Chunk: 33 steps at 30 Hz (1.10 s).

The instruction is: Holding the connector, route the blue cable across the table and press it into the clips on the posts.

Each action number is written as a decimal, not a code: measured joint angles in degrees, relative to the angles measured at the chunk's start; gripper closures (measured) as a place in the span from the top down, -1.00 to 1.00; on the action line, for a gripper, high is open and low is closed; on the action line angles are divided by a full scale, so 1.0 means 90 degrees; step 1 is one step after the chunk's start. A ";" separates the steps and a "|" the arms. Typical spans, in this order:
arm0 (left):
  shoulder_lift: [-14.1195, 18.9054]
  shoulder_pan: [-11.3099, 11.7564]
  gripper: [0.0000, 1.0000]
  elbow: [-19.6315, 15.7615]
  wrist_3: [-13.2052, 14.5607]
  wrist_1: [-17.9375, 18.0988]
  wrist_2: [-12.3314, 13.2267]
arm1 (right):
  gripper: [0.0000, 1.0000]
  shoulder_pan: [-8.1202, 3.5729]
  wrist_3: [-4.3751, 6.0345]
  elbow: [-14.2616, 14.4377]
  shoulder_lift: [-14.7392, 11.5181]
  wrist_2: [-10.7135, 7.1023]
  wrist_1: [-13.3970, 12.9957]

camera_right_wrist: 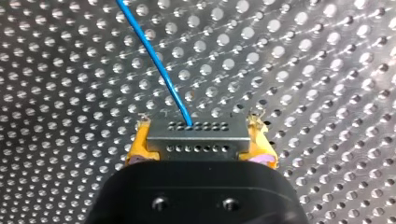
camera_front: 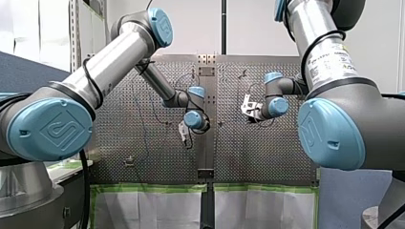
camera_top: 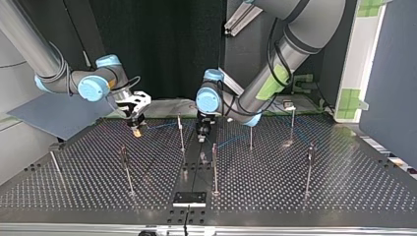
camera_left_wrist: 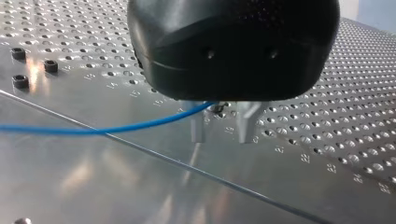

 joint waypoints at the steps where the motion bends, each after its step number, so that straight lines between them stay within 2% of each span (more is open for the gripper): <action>1: 0.0002 -0.0001 0.06 0.0000 0.0002 -0.0022 0.0000 | -1.00 -0.0008 0.0000 -0.0025 0.0003 -0.0001 0.0001; 2: 0.0002 -0.0004 0.27 -0.0001 0.0003 -0.0056 0.0000 | -1.00 -0.0019 0.0000 -0.0051 0.0006 -0.0002 0.0002; 3: 0.0002 -0.0008 0.27 0.0000 0.0004 -0.0086 0.0001 | -1.00 -0.0027 -0.0001 -0.0067 0.0007 -0.0002 0.0001; 4: 0.0003 -0.0013 0.44 0.0002 0.0006 -0.0117 0.0004 | -1.00 -0.0035 -0.0003 -0.0078 0.0007 -0.0003 -0.0001; 5: 0.0003 -0.0020 0.69 0.0001 0.0009 -0.0161 0.0008 | -1.00 -0.0044 -0.0005 -0.0088 0.0008 -0.0003 -0.0004; 6: 0.0003 -0.0025 0.69 0.0001 0.0014 -0.0195 0.0010 | -1.00 -0.0050 -0.0007 -0.0093 0.0010 -0.0003 -0.0007; 7: 0.0003 -0.0030 0.78 0.0000 0.0024 -0.0230 0.0010 | -1.00 -0.0054 -0.0010 -0.0097 0.0012 -0.0003 -0.0011; 8: 0.0003 -0.0038 1.00 0.0000 0.0046 -0.0277 0.0010 | -1.00 -0.0058 -0.0015 -0.0100 0.0014 -0.0003 -0.0015; 15: 0.0013 -0.0105 1.00 -0.0003 0.0343 -0.0635 -0.0019 | -1.00 -0.0056 -0.0034 -0.0100 0.0018 -0.0042 0.0043; 20: 0.0097 -0.0284 1.00 -0.0103 0.0544 -0.0891 -0.0198 | -1.00 -0.0026 -0.0035 -0.0098 0.0023 -0.0060 0.0120; 27: 0.0247 -0.0552 1.00 -0.0229 0.0616 -0.1211 -0.0546 | -1.00 0.0007 -0.0014 -0.0097 0.0026 -0.0088 0.0169; 33: 0.0407 -0.0603 1.00 -0.0387 0.0579 -0.1121 -0.0621 | -1.00 0.0057 -0.0001 -0.0098 0.0027 -0.0100 0.0285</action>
